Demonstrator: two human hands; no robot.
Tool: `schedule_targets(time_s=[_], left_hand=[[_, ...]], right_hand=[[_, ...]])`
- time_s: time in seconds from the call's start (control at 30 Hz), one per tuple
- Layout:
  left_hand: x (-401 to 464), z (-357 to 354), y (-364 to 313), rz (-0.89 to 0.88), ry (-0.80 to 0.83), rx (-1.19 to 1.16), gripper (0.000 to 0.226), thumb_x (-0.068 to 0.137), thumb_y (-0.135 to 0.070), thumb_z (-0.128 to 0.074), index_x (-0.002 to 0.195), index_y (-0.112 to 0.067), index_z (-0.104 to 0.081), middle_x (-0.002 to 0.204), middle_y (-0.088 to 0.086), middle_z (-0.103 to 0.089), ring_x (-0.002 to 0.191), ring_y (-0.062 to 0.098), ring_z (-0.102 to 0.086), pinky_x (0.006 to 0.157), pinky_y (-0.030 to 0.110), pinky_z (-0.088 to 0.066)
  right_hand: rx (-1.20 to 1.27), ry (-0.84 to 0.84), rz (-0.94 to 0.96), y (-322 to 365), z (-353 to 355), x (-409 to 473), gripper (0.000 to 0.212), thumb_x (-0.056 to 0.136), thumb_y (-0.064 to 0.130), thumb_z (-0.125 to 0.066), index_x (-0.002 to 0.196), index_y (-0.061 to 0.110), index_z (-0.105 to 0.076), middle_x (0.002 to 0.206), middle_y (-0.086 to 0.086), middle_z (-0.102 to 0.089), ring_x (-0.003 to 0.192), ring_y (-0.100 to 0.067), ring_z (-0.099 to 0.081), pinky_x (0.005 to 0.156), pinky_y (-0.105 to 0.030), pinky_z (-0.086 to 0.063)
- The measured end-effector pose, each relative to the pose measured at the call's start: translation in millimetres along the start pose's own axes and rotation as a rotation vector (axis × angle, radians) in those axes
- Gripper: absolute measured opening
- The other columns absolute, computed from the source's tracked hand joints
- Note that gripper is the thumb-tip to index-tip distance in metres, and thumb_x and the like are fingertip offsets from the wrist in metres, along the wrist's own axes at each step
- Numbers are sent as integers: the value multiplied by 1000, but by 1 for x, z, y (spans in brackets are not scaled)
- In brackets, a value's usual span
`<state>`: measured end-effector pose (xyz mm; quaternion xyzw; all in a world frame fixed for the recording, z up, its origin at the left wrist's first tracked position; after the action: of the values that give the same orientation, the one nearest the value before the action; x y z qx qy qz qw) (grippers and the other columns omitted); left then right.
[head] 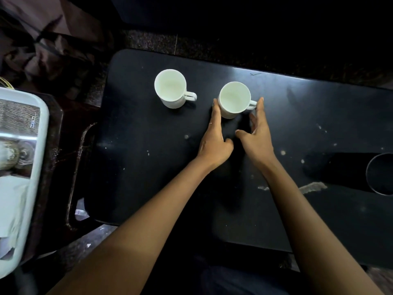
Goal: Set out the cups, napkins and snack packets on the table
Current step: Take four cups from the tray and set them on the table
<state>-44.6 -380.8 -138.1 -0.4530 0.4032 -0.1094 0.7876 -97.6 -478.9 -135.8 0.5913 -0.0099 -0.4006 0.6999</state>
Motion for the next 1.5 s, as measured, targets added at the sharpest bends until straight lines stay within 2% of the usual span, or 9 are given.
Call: schedule_targets(time_s=[0.2,0.3,0.37,0.53,0.9,1.07,1.2,1.4,1.5], left_hand=[[-6,6,2,12,-48,18,91,85,-1,-50,151,-27,7,162,-7,-2,145,5,-12,99,1,-11],[-21,23,0,-26,-234,-17,77,86,0,-49,152,-20,-13,161,-5,-10,143,4,-16,91,-13,-6],[-35,37,1,-49,-364,-50,68,88,-1,-49,149,-18,-25,158,-3,-22,141,4,-23,98,-9,-11],[-68,72,10,-21,-530,-164,55,91,-3,-47,142,-20,-40,147,-1,-41,134,11,-43,111,29,-35],[-137,218,45,-63,-980,-274,51,79,-4,-46,128,-18,-49,130,-5,-51,115,11,-54,103,39,-43],[-169,287,74,-16,-1274,-221,54,73,1,-51,126,-1,-50,125,9,-45,117,34,-52,100,50,-43],[-181,317,104,95,-1394,-407,59,75,4,-54,132,-3,-43,128,13,-35,122,32,-48,104,46,-41],[-178,341,132,131,-1402,-725,61,82,13,-54,138,-1,-34,139,24,-38,124,29,-52,106,40,-44],[-174,344,139,144,-1343,-798,57,86,10,-52,139,-2,-37,139,22,-46,125,25,-53,108,41,-43]], right_hand=[[-46,-85,-27,8,1,-15,92,80,-9,-46,150,21,6,161,1,-4,148,-16,-11,120,-39,-20],[-54,-189,-6,18,-1,-35,83,84,-4,-44,151,26,-4,160,6,-9,147,-13,-16,119,-42,-22],[-42,-198,18,27,-10,-49,76,88,0,-45,150,27,-11,158,8,-18,144,-10,-21,118,-41,-25],[-27,-126,85,55,-52,-76,59,94,7,-45,146,26,-26,149,10,-33,138,-4,-31,116,-31,-29],[-75,235,295,136,-197,-104,27,88,5,-48,106,19,-63,105,4,-64,98,-1,-58,86,-13,-45],[-124,419,355,169,-275,-117,22,88,7,-49,101,16,-64,99,1,-68,96,-9,-63,86,-30,-51],[-189,544,373,183,-335,-124,23,88,7,-49,106,13,-63,105,-2,-68,98,-16,-62,86,-42,-51],[-360,681,368,183,-400,-121,38,89,8,-53,126,5,-51,127,-12,-54,117,-27,-50,102,-44,-39],[-397,680,348,180,-416,-117,34,90,14,-56,123,3,-52,119,-15,-58,112,-29,-51,99,-46,-38]])
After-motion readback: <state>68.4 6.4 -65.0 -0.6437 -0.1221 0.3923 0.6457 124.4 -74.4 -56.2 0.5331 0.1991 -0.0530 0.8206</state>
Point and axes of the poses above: each hand's wrist, its own x-axis towards the middle knuckle, its own z-axis out of the back of the hand, y = z × x, the point moved 6 cm from there along x, towards the middle knuckle
